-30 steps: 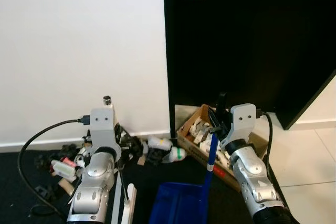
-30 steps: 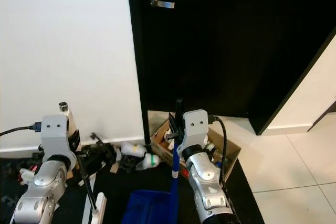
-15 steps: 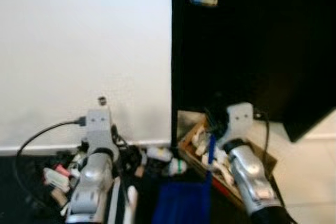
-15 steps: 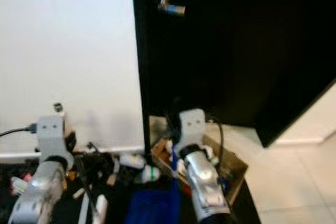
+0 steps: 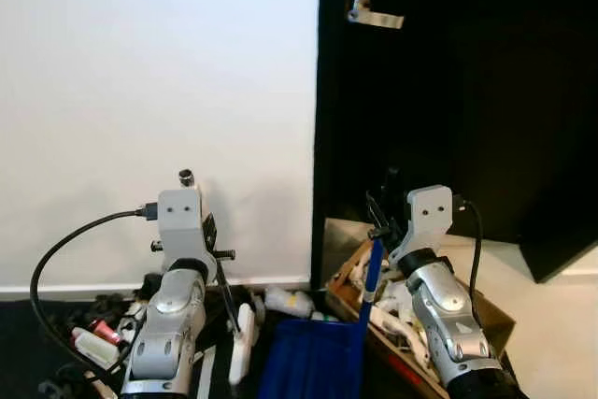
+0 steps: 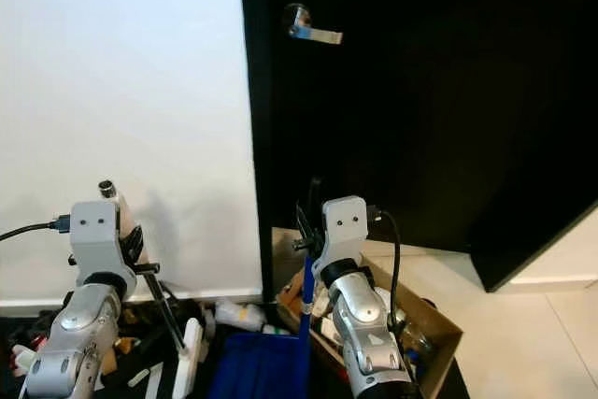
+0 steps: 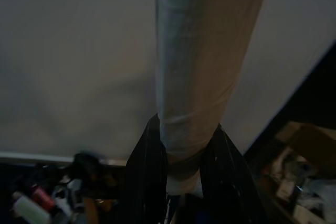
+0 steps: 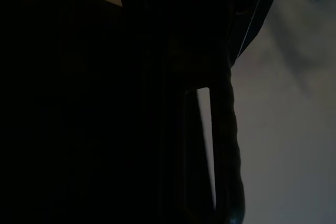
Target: Sweep floor
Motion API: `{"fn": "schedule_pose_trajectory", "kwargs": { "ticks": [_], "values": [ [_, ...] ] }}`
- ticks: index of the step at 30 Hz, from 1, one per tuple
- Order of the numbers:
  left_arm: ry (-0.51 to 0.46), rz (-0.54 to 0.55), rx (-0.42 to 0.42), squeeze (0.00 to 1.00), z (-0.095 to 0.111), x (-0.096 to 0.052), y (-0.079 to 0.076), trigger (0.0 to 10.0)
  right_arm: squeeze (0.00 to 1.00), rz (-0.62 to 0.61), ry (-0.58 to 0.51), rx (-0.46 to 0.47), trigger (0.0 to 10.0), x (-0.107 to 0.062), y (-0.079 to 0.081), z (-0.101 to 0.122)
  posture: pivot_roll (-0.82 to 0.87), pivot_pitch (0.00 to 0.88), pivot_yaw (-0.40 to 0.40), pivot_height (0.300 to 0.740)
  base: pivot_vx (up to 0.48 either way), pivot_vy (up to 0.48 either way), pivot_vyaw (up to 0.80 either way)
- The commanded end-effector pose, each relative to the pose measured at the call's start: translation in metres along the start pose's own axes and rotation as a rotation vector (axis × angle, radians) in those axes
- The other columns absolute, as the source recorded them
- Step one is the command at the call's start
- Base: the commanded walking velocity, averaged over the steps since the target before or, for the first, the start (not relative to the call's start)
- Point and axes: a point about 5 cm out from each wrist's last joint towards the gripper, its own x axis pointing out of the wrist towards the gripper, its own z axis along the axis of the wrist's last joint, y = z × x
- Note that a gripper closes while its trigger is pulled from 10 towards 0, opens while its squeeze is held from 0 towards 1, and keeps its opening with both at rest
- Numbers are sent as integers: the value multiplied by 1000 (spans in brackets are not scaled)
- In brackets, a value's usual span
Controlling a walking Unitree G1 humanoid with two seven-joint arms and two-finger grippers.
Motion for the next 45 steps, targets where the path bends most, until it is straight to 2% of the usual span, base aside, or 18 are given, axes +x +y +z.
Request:
{"fn": "schedule_pose_trajectory", "kwargs": {
  "ticks": [1, 8, 17, 24, 45],
  "values": [
    [5, 10, 13, 0, -2, -1, 3, 10000, 0, -6, -5, -4, 10000, -2, -3, 1, 67, 134, 34, 740, 0, 0, 0],
    [8, 11, 21, 0, -2, -2, 4, 10000, 0, 6, 6, -18, 10000, -4, -2, -2, 70, 136, 35, 740, 0, 0, 0],
    [6, 44, 38, 0, -2, -3, 19, 10000, 0, 11, 19, -18, 10000, -8, 1, -6, 69, 137, 37, 740, 0, 0, 0],
    [5, 57, 28, 0, 0, -1, 20, 10000, 0, 13, 16, -16, 10000, -6, 0, -5, 75, 139, 32, 740, 0, 0, 0],
    [10, 48, 26, 0, -1, -1, 17, 10000, 0, 15, 17, -22, 10000, -5, -1, -5, 76, 136, 29, 740, 0, 447, 0]
  ]
}}
